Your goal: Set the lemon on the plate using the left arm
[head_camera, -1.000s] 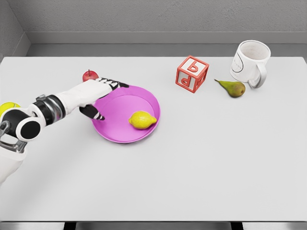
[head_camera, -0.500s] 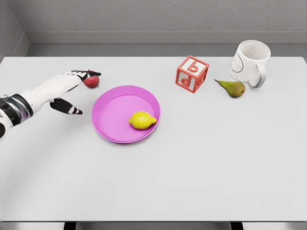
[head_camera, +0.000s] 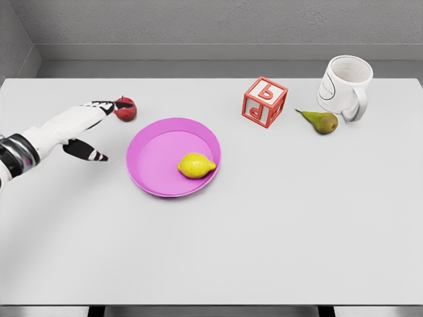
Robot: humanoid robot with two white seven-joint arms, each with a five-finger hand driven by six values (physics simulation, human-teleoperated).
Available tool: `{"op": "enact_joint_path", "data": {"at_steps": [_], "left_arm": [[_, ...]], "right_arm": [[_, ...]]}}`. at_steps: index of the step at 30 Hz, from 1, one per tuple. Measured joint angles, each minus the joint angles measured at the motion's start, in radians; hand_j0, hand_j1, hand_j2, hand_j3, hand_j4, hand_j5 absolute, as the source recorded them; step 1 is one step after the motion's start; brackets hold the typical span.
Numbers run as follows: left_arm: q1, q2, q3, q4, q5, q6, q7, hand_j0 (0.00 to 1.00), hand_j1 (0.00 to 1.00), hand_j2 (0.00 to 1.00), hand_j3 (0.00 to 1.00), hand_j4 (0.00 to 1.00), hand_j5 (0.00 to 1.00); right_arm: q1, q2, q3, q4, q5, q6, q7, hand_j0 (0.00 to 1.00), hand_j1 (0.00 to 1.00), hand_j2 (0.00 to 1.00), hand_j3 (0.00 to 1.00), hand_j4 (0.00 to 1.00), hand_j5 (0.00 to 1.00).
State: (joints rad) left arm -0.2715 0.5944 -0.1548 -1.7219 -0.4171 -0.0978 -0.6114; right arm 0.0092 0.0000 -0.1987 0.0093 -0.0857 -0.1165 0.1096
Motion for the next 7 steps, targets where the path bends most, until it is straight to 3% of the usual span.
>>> {"op": "enact_joint_path", "data": {"at_steps": [7], "left_arm": [[0.011,0.009,0.012,-0.002,0.001,-0.002,0.000,1.00,1.00,1.00,1.00,1.00,1.00]], "right_arm": [[0.000,0.000,0.000,0.000,0.000,0.000,0.000,1.00,1.00,1.00,1.00,1.00,1.00]]}}
